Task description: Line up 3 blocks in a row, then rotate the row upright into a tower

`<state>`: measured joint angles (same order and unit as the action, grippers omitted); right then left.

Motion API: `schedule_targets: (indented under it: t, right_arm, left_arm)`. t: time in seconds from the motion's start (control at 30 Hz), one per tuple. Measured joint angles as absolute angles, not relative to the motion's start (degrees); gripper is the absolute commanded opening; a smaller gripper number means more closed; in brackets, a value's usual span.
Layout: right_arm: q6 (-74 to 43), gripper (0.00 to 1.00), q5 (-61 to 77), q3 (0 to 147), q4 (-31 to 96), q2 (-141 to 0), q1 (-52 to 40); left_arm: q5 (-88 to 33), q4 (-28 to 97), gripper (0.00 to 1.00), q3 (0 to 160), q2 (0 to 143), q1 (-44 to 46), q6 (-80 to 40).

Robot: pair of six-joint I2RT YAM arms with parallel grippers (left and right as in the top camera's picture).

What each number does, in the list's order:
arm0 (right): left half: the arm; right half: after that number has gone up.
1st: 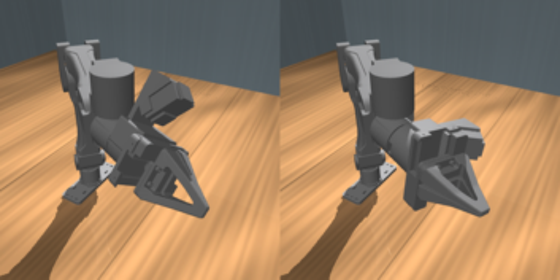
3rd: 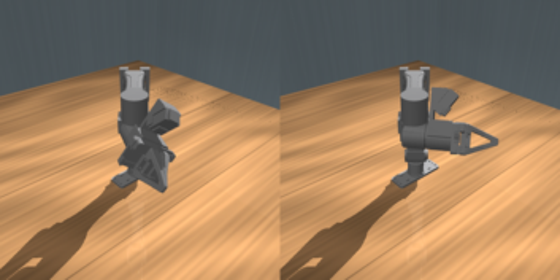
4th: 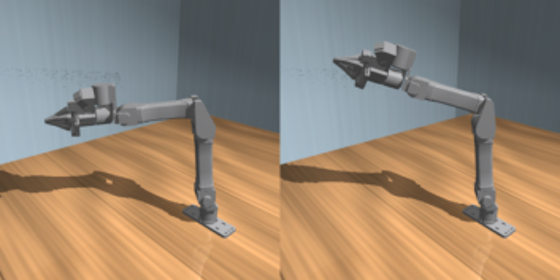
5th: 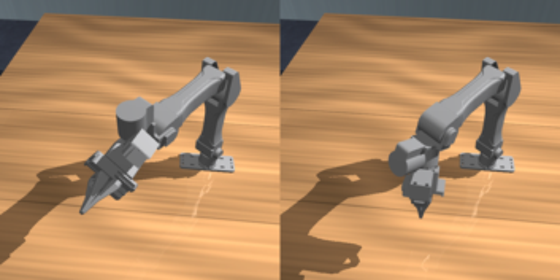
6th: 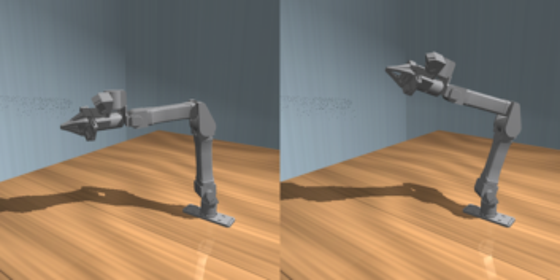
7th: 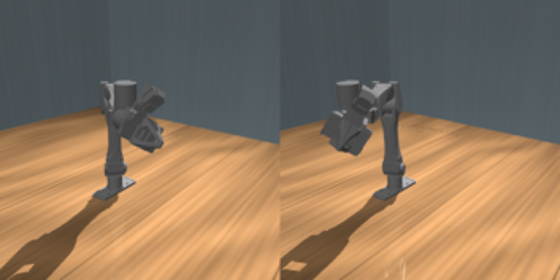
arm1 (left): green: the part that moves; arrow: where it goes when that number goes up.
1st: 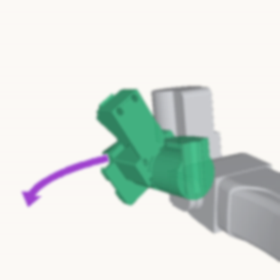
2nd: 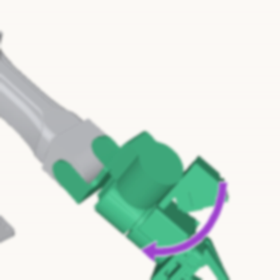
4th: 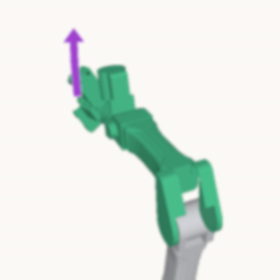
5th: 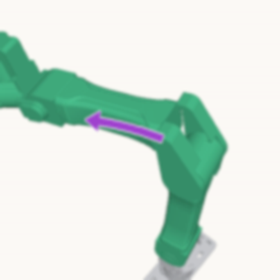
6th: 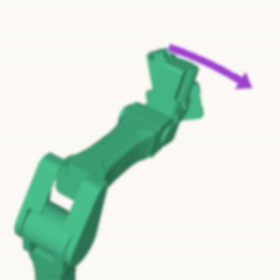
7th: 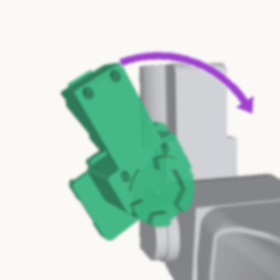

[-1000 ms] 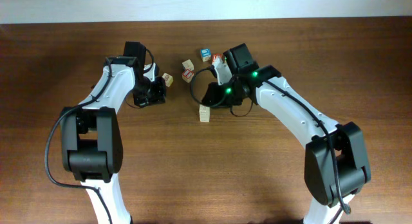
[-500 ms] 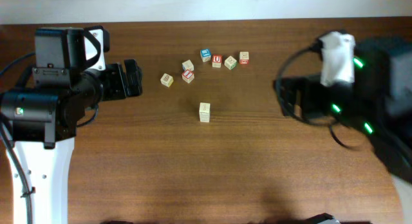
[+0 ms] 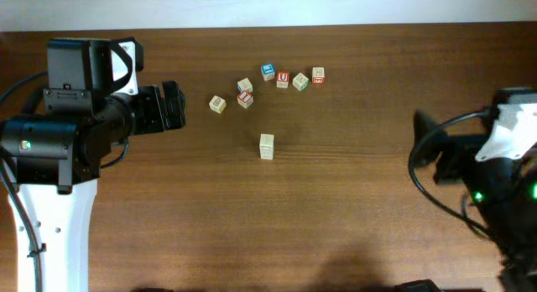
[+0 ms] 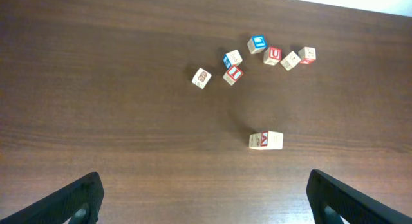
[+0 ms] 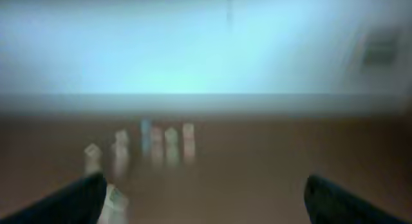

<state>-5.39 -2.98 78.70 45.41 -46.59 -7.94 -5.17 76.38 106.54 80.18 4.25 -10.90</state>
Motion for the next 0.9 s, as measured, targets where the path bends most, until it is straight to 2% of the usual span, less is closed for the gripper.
schedule_targets:
  t: [0.07, 0.13, 0.23, 0.27, 0.4, 0.9]
  right_arm:
    - [-4.97, 0.98, -3.09, 54.30, 30.76, -32.73, -5.74]
    - [-4.93, 0.98, -3.07, 35.88, 16.93, -22.63, -4.95]
    - [-5.17, 0.98, -2.98, 12.58, 3.70, -10.15, -4.60]
    - [-5.32, 0.98, -3.03, 8.93, 2.15, -7.22, -4.34]
    - [-5.87, 0.98, -3.01, 0.78, 3.44, -0.91, -4.10]
    - [-6.04, 0.98, -2.11, 0.73, 4.23, -0.84, -4.10]
  left_arm:
    - [-5.08, 76.23, 0.99, 106.52, 80.14, 4.25, -10.90]
    - [-5.06, 76.36, 0.99, 106.52, 80.14, 4.25, -10.90]
    - [-5.06, 76.36, 0.99, 106.50, 80.14, 4.25, -10.90]
    - [-5.06, 76.38, 0.99, 106.52, 80.14, 4.25, -10.90]
    - [-5.06, 76.29, 0.99, 106.52, 80.14, 4.25, -10.90]
    - [-5.06, 76.31, 0.99, 106.52, 80.14, 4.25, -10.90]
